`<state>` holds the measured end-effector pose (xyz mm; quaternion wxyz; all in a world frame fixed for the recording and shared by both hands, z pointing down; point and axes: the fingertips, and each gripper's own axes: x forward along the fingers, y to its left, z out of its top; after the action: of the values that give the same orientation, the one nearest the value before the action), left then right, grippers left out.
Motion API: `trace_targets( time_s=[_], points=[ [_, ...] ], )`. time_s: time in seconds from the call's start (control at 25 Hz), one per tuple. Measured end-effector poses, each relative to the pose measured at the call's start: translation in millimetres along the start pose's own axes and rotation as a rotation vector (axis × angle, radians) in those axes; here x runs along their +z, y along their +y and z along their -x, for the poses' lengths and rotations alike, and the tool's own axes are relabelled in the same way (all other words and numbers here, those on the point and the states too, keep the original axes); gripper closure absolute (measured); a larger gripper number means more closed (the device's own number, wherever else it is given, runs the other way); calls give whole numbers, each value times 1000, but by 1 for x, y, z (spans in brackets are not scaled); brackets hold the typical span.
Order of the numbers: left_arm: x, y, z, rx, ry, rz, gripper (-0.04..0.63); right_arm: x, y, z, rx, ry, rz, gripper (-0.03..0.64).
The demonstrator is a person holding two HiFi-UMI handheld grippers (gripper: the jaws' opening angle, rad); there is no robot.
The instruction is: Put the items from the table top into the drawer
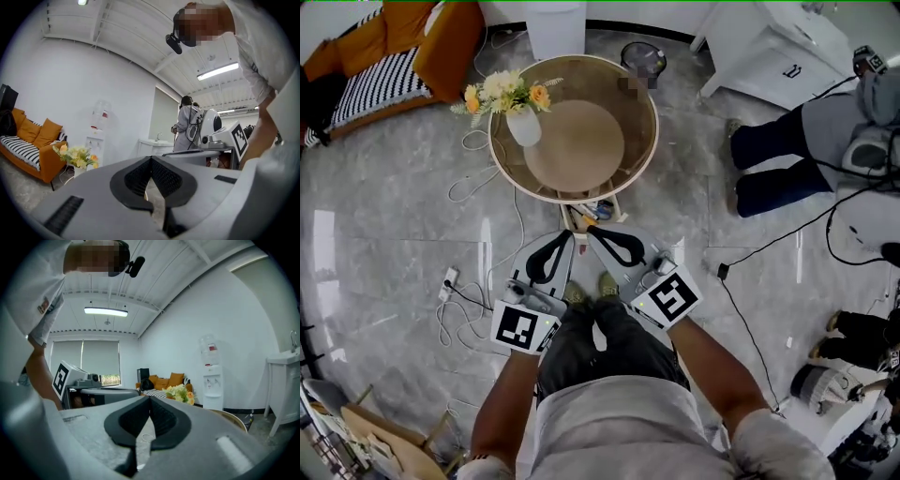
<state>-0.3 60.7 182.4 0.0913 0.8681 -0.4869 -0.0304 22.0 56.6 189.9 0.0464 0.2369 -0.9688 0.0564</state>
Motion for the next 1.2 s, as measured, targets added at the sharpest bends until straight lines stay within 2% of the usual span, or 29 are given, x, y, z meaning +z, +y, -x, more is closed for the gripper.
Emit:
trace_targets(
  time_s=[0.32,0.52,0.64,0.8,1.2],
  points=[
    [69,-31,6,-18,-57,-72,595,68,13,29,7,-96,48,615],
    [85,-50,10,-62,-63,-110,595,94,12,37,-8,-134,68,617],
    [88,-53,14,-82,-51,-121,595,105,16,37,-16,-138,93,617],
    [105,-44,9,-69,-105,-110,595,113,13,34,-20,-136,92,617],
    [118,-32,-4,-77,-130,-111,595,116,0,32,-43,-121,90,617]
  ],
)
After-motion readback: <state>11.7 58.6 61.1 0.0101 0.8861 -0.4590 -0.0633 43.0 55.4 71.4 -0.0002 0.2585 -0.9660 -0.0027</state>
